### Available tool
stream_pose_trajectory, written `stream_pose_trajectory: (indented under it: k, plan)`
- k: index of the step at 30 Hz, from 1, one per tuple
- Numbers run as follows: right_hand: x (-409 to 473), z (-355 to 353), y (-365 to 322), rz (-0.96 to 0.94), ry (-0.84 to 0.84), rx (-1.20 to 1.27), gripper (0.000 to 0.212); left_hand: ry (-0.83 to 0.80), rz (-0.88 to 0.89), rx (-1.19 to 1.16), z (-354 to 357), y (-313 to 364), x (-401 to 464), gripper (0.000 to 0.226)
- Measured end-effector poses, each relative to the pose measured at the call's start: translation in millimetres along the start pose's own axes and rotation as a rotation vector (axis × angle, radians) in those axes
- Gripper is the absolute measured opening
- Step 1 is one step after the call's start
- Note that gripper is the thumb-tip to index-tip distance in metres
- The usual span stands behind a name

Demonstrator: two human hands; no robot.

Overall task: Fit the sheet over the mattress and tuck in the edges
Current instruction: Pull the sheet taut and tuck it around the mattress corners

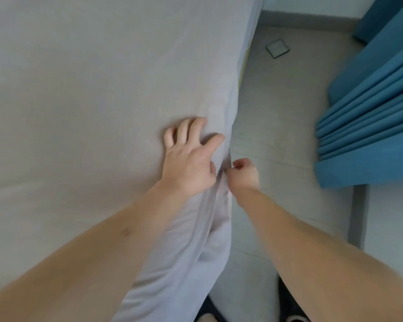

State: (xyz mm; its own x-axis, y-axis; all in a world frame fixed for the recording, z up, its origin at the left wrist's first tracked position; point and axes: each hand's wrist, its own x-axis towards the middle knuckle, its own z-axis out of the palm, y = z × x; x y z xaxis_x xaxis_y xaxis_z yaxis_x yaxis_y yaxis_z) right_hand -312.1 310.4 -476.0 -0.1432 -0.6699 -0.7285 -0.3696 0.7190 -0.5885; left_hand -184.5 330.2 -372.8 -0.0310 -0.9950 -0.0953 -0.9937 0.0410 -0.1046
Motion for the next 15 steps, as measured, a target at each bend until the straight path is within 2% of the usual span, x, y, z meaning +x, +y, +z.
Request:
stream_pose_trajectory:
  k: [1,3,7,9,11,13,15]
  plan:
    - [-11,5,-9,-0.005,-0.111,0.188,0.01,-0.001,-0.013,0.0,1,0,0,0.062]
    - [-26,14,-20,0.034,-0.226,0.383,0.023,-0.008,-0.02,-0.031,-1,0,4,0.061]
    - [-46,22,-28,0.074,-0.22,0.396,0.029,-0.014,-0.004,-0.06,-5,-2,3,0.058]
    - [-45,25,-29,0.079,-0.225,0.415,0.021,0.029,0.018,-0.05,-7,-6,7,0.045]
    - [-44,31,-31,0.088,-0.219,0.39,0.024,0.081,0.055,-0.04,-13,-11,18,0.03]
    - [-40,32,-32,0.099,-0.205,0.361,0.02,0.127,0.218,0.006,-17,-12,37,0.022]
    - [-31,27,-29,0.126,-0.207,0.359,0.027,0.036,0.506,0.037,-19,-3,60,0.022]
